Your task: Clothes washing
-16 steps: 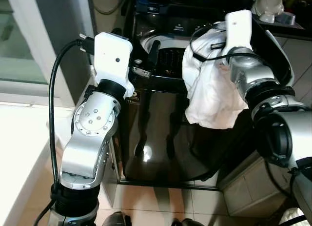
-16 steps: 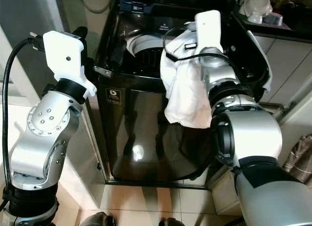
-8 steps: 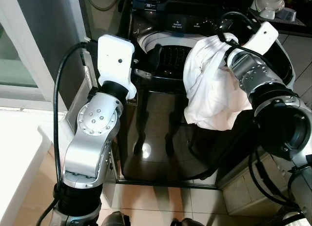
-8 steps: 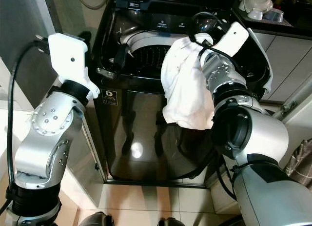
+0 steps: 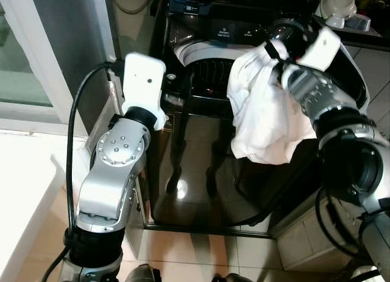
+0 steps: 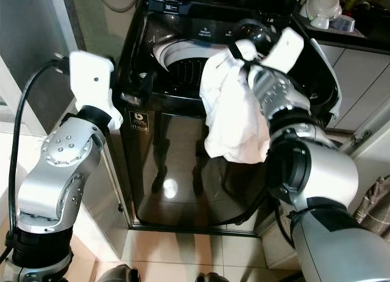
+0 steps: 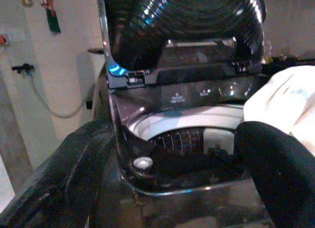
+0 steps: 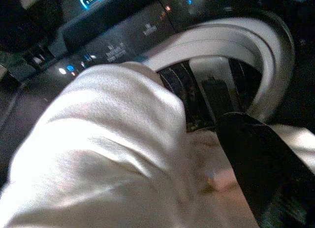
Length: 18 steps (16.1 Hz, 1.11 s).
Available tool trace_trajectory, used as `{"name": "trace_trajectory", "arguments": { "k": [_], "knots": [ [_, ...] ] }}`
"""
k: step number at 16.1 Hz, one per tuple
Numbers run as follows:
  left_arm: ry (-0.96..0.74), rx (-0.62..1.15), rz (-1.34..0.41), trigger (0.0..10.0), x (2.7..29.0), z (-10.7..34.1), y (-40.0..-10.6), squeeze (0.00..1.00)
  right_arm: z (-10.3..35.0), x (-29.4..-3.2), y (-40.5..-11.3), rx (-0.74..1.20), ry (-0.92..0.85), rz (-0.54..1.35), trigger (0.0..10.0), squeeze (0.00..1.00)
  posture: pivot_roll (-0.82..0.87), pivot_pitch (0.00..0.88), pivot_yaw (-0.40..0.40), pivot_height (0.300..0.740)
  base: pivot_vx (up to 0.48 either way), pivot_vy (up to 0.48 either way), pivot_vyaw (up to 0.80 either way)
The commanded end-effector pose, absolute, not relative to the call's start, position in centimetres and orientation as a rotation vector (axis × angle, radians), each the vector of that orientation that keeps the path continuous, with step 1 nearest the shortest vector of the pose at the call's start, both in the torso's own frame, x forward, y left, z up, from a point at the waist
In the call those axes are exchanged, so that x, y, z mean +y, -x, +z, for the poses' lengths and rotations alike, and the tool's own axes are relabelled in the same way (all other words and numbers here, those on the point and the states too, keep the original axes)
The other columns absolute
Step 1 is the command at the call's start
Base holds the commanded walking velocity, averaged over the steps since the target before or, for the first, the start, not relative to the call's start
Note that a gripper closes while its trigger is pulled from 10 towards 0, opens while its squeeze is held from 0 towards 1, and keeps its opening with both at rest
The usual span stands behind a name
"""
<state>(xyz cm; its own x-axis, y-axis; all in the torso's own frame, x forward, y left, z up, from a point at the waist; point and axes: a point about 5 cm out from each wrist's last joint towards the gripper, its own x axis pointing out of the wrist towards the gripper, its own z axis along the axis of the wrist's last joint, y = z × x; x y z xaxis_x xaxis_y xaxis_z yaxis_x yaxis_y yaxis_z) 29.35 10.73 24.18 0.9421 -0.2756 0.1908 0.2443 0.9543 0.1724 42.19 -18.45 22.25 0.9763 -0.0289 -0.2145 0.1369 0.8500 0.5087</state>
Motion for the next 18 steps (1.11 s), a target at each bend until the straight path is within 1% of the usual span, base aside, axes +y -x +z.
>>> {"name": "trace_trajectory", "arguments": {
  "k": [1,2,4,7,8,9,10,11,12,13,14,15,16,18],
  "knots": [
    [-0.164,-0.193,-0.287,10.0,10.4,23.9,-29.5,0.0,21.9,-19.2,-41.9,0.216,-0.559,-0.091,10.0,1.0,0.02,0.0,-0.109,0.74,0.0,0.0,0.0],
    [-0.173,-0.19,-0.29,10.0,10.3,23.8,-29.6,0.0,21.2,-19.3,-41.7,0.239,-0.555,-0.088,10.0,1.0,0.02,0.0,-0.109,0.74,0.0,0.0,0.0],
    [-0.194,-0.18,-0.313,10.0,10.0,23.4,-29.9,0.0,19.6,-19.6,-40.5,0.265,-0.528,-0.095,10.0,1.0,-0.04,0.0,-0.084,0.74,0.0,0.0,0.0],
    [-0.218,-0.168,-0.318,10.0,10.0,23.3,-30.1,0.0,20.2,-19.4,-39.0,0.188,-0.429,-0.071,10.0,1.0,-0.04,0.0,-0.084,0.74,0.0,0.0,0.0],
    [-0.239,-0.173,-0.321,10.0,10.1,23.3,-30.2,0.0,21.0,-19.3,-37.5,0.088,-0.261,-0.027,10.0,1.0,-0.06,0.0,-0.071,0.74,0.0,0.0,0.0],
    [-0.254,-0.179,-0.322,10.0,10.2,23.2,-30.2,0.0,21.0,-18.9,-36.1,0.049,-0.177,0.012,10.0,1.0,-0.07,0.0,-0.069,0.74,0.0,0.0,0.0],
    [-0.256,-0.185,-0.322,10.0,10.1,23.2,-30.2,0.0,20.8,-19.2,-35.4,0.017,-0.1,-0.001,10.0,1.0,-0.07,0.0,-0.069,0.74,0.0,0.0,0.0],
    [-0.262,-0.214,-0.327,10.0,10.0,23.2,-30.0,0.0,20.9,-19.4,-34.2,-0.081,0.059,-0.024,10.0,1.0,-0.08,0.0,-0.069,0.74,0.0,0.0,0.0],
    [-0.262,-0.245,-0.337,10.0,9.6,23.2,-29.7,0.0,20.6,-19.4,-32.7,-0.209,0.252,-0.034,10.0,0.52,-0.08,0.0,-0.069,0.74,0.0,0.0,0.0],
    [-0.256,-0.247,-0.337,10.0,9.5,23.2,-29.6,0.0,20.4,-19.3,-32.4,-0.225,0.281,-0.031,10.0,0.52,-0.08,0.0,-0.069,0.74,0.0,0.0,0.0],
    [-0.264,-0.246,-0.341,10.0,9.4,22.9,-29.6,0.0,20.1,-19.2,-31.5,-0.248,0.321,-0.036,10.0,0.0,-0.08,0.0,-0.068,0.74,0.0,0.0,0.0],
    [-0.277,-0.236,-0.337,10.0,9.5,22.3,-29.5,0.0,19.6,-19.0,-30.3,-0.283,0.361,-0.036,10.0,0.0,-0.09,0.0,-0.068,0.74,0.0,0.0,0.0],
    [-0.276,-0.215,-0.31,10.0,9.8,21.5,-29.4,0.0,18.2,-19.3,-29.0,-0.257,0.352,-0.054,10.0,0.0,-0.08,0.0,-0.067,0.74,0.0,0.0,0.0],
    [-0.28,-0.201,-0.269,10.0,10.3,20.7,-29.3,0.0,16.2,-19.2,-28.3,-0.2,0.315,-0.029,10.0,0.0,-0.08,0.0,-0.06,0.74,0.0,0.0,0.0]
  ]
}}
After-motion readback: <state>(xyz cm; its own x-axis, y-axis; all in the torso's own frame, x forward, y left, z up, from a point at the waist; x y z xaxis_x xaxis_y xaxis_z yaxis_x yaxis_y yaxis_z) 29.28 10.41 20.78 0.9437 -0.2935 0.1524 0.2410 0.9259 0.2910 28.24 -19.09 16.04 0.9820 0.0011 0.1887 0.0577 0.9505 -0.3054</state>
